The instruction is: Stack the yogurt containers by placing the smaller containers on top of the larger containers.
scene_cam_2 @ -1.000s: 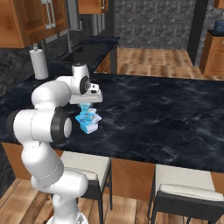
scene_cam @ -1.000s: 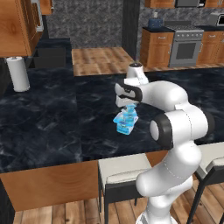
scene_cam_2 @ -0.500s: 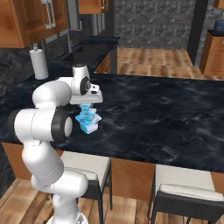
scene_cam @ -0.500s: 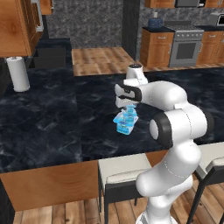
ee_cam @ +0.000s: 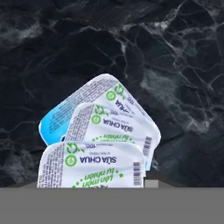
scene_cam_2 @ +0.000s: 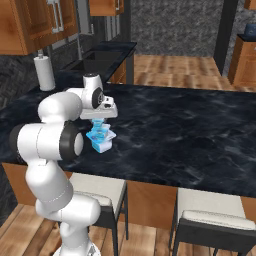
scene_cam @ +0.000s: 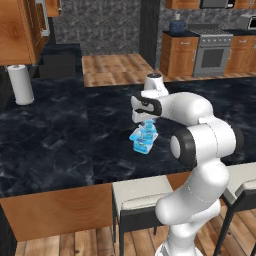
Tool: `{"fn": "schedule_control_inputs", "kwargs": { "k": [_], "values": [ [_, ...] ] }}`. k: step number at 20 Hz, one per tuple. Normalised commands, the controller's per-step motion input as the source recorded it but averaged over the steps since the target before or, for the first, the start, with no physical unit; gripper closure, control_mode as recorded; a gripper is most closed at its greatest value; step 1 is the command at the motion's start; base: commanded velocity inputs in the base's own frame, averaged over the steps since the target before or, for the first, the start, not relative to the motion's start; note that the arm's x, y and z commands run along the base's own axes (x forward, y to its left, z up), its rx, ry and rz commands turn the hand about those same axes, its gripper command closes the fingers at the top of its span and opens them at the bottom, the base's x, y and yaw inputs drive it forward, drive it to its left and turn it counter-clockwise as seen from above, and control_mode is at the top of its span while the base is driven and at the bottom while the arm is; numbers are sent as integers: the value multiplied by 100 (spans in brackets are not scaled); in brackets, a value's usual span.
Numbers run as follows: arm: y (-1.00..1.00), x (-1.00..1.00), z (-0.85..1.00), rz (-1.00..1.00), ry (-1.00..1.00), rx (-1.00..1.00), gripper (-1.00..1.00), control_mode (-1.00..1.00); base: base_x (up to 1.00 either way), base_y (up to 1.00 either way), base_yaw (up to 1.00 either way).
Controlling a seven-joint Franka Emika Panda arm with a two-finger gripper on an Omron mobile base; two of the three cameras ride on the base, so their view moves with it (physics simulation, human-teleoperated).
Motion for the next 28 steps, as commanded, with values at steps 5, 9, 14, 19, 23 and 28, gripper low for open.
{"fn": "schedule_control_inputs", "kwargs": {
  "k": [5, 9, 14, 19, 23, 28],
  "values": [
    [0, 0, -12, 0, 0, 0, 100, -100, 0, 0, 0],
    [0, 1, -15, 0, 0, 0, 100, -100, 0, 0, 0],
    [0, 1, -6, 0, 0, 0, 100, -100, 0, 0, 0],
    [-1, 6, 0, 0, 0, 0, 100, -100, 0, 0, 0],
    [-2, 4, 0, 0, 0, 0, 100, -100, 0, 0, 0],
    [0, 0, 0, 0, 1, 0, 100, -100, 0, 0, 0]
  ]
}}
